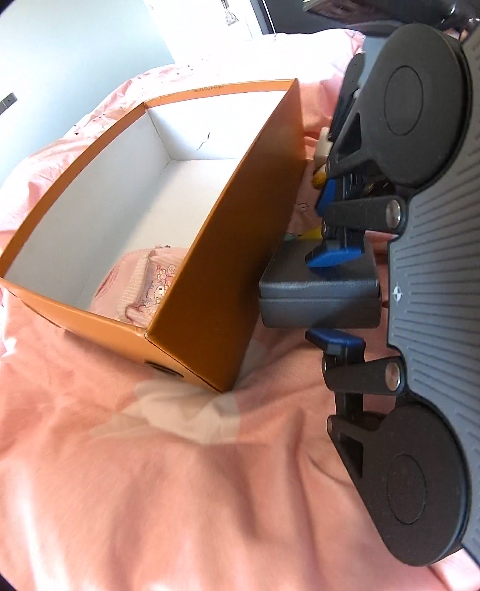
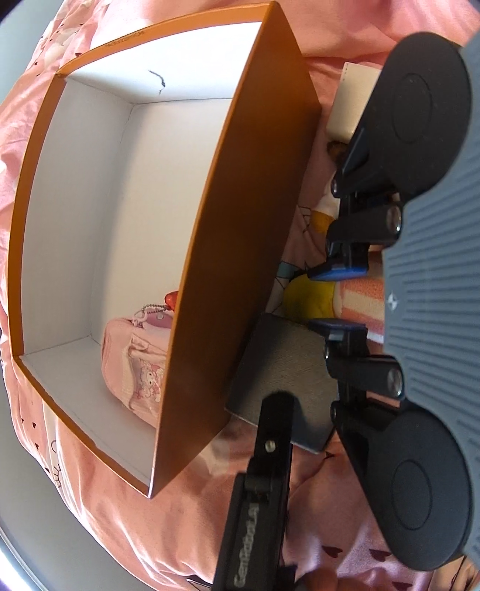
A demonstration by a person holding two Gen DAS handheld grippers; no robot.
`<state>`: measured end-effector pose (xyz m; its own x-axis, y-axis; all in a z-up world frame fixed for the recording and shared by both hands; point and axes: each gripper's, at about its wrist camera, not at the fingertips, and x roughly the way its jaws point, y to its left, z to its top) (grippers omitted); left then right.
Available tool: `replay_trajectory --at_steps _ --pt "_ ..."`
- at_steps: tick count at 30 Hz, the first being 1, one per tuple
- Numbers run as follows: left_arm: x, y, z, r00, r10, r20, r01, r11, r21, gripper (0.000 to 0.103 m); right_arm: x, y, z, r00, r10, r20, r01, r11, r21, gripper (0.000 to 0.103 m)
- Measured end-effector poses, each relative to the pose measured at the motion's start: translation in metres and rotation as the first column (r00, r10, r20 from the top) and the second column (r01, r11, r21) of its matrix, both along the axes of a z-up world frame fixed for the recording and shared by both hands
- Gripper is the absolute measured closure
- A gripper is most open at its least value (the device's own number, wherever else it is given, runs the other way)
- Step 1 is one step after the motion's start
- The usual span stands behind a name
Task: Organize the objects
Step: 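Grasp the dark grey box with the left tool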
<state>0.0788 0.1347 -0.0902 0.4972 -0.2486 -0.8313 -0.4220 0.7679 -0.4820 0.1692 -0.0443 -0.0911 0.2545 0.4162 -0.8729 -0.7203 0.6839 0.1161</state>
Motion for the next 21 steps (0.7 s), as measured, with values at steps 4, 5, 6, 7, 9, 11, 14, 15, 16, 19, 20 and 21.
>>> replay_trajectory --at_steps 4,5,6,7,9,11,14,15,16,19,20,21 --pt "-0.002 -0.011 0.012 0.999 -0.038 -0.009 0.038 0.999 0.018 0.068 -0.009 0.007 0.001 0.999 0.045 0.022 -0.045 0.999 -0.003 0.078" --pt "-0.001 -0.015 0.013 0.999 -0.048 -0.008 0.048 0.998 0.027 0.068 -0.010 0.008 0.001 0.998 0.050 0.027 -0.049 0.999 -0.006 0.078" --pt "0.003 -0.017 0.013 0.999 -0.052 -0.010 0.052 0.998 0.037 0.068 -0.011 0.008 0.001 0.998 0.051 0.030 -0.051 0.999 -0.008 0.078" --pt "0.006 -0.019 0.011 0.999 -0.050 -0.014 0.050 0.998 0.040 0.068 -0.010 0.007 0.000 0.998 0.049 0.029 -0.049 0.999 -0.007 0.078" --pt "0.008 -0.022 0.007 0.999 -0.043 -0.026 0.044 0.998 0.041 0.068 -0.009 0.005 0.000 0.999 0.041 0.022 -0.041 0.999 0.000 0.078" --pt "0.011 -0.021 0.003 0.999 -0.033 -0.029 0.034 0.998 0.053 0.067 -0.009 0.002 0.002 0.999 0.032 0.019 -0.032 0.999 0.006 0.078" --pt "0.013 -0.020 0.000 0.999 -0.030 -0.021 0.031 0.998 0.049 0.067 -0.009 0.000 0.005 0.999 0.026 0.023 -0.027 1.000 0.010 0.078" --pt "0.012 -0.020 -0.002 0.999 -0.034 -0.020 0.035 0.998 0.051 0.067 -0.009 0.000 0.007 0.999 0.027 0.025 -0.027 1.000 0.014 0.078" --pt "0.012 -0.021 -0.002 0.999 -0.037 -0.019 0.038 0.998 0.052 0.067 -0.010 -0.001 0.008 0.999 0.028 0.027 -0.029 0.999 0.018 0.078" --pt "0.011 -0.024 -0.002 0.999 -0.047 -0.015 0.048 0.997 0.064 0.067 -0.013 -0.003 0.016 0.998 0.039 0.041 -0.040 0.999 0.033 0.078" --pt "0.011 -0.026 -0.001 0.999 -0.052 -0.013 0.053 0.996 0.072 0.068 -0.015 -0.004 0.020 0.998 0.044 0.051 -0.046 0.998 0.036 0.078" --pt "0.010 -0.027 0.000 0.998 -0.059 -0.013 0.060 0.995 0.082 0.068 -0.018 -0.006 0.024 0.997 0.050 0.061 -0.053 0.998 0.039 0.078"
